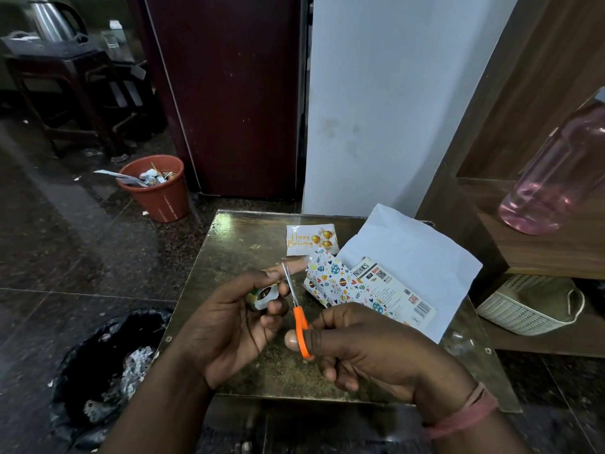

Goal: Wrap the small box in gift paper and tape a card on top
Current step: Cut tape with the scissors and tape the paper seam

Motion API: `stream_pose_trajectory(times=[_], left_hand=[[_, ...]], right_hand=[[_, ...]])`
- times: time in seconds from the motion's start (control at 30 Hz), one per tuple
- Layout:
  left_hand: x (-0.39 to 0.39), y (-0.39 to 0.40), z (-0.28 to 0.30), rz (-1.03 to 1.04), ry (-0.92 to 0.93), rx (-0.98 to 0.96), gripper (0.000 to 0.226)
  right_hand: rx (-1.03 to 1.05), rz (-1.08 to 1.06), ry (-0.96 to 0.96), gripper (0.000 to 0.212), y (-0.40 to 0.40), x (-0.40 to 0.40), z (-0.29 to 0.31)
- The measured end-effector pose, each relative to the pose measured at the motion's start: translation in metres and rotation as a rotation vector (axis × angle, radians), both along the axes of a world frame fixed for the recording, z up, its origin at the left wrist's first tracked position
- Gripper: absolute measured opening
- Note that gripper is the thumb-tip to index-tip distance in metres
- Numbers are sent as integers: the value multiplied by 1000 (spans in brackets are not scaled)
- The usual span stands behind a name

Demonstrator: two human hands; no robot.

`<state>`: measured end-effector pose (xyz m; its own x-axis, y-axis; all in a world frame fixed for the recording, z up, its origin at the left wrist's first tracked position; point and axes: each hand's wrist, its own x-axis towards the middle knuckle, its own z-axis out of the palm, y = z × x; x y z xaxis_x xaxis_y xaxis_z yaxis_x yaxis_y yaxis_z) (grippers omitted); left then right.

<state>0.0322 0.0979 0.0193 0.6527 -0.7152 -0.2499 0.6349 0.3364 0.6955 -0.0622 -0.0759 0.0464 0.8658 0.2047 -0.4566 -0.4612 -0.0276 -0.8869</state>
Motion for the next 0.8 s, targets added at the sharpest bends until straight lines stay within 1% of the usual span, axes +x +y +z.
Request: stream_pose_trajectory(times=[0.13, 0.27, 0.43, 0.5, 0.53, 0.6, 0.7, 0.8], left_hand=[[-2, 0, 1, 3, 27, 20, 41], [-2, 0, 1, -25, 26, 27, 46], [-1, 1, 1, -44, 30, 15, 55], [-2, 1, 2, -39, 19, 24, 51], [-2, 0, 2, -34, 20, 27, 45], [-2, 0, 3, -16, 41, 26, 35], [-3, -1, 6, 1, 82, 25, 38], [-3, -3, 7, 19, 119, 34, 46]], right_hand=[[-18, -3, -1, 39, -1, 1, -6], [8, -7, 4, 35, -1, 1, -8], [23, -9, 6, 37, -2, 1, -8], [19, -23, 13, 43, -2, 2, -9], [14, -28, 17, 44, -2, 2, -10], [7, -33, 19, 37, -2, 2, -8], [3, -46, 30, 28, -2, 1, -4], [2, -60, 28, 25, -1, 1, -5]])
